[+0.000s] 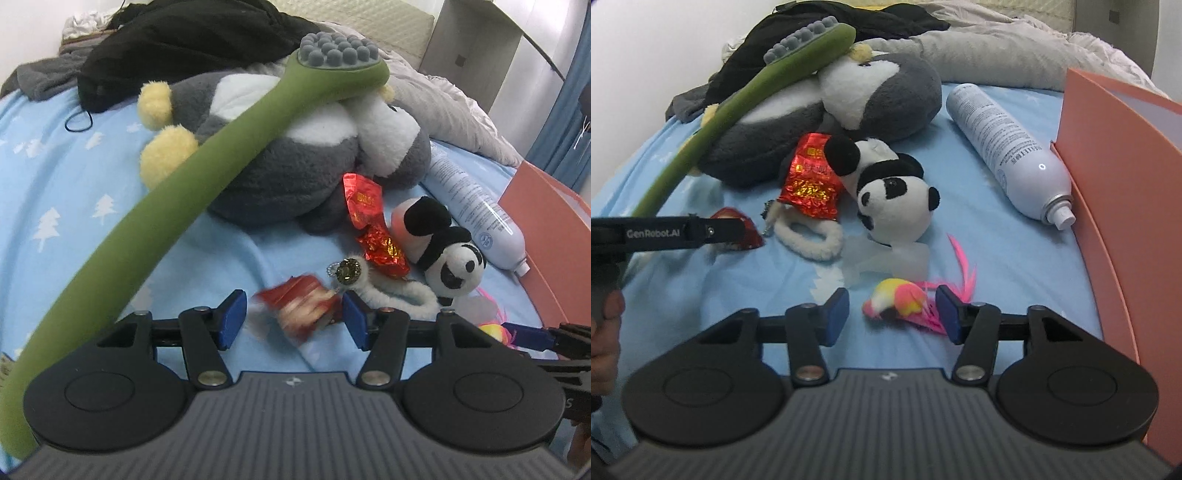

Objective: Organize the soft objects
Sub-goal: 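Grasp the red candy wrapper with the left gripper while the right gripper grasps the pink feather toy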

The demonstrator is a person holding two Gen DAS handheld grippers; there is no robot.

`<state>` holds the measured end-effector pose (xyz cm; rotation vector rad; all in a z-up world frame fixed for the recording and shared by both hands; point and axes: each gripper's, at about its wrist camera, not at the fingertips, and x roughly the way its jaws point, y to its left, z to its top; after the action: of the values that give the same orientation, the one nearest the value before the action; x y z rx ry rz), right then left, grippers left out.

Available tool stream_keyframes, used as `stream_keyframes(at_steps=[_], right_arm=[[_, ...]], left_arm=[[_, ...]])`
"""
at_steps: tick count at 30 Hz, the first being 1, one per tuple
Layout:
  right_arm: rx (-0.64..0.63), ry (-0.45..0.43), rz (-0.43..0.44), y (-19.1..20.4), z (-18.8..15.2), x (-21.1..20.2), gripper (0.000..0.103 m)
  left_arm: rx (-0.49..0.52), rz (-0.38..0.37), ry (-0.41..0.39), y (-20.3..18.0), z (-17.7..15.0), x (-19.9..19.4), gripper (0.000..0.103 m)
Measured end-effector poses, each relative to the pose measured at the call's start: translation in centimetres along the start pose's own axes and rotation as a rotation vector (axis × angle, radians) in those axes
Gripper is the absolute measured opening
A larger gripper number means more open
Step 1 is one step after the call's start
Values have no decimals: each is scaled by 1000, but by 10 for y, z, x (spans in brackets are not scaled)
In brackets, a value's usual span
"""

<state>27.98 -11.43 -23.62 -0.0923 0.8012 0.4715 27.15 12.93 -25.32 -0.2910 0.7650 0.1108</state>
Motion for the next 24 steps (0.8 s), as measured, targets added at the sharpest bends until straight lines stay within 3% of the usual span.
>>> stream_keyframes(at_steps=[5, 6, 10, 24], right_arm=[[-15, -11, -9, -1, 3, 2, 46], [-33, -15, -13, 0, 3, 2, 42], [-28, -14, -1, -1, 5, 2, 42], [5, -51, 12, 3, -2, -40, 42]], left_arm=[[-55, -34, -12, 6, 1, 7, 58], [-67, -40, -12, 6, 1, 7, 56], [-64, -19, -21, 6, 1, 3, 44], [-105, -14, -29, 1, -16, -53, 42]])
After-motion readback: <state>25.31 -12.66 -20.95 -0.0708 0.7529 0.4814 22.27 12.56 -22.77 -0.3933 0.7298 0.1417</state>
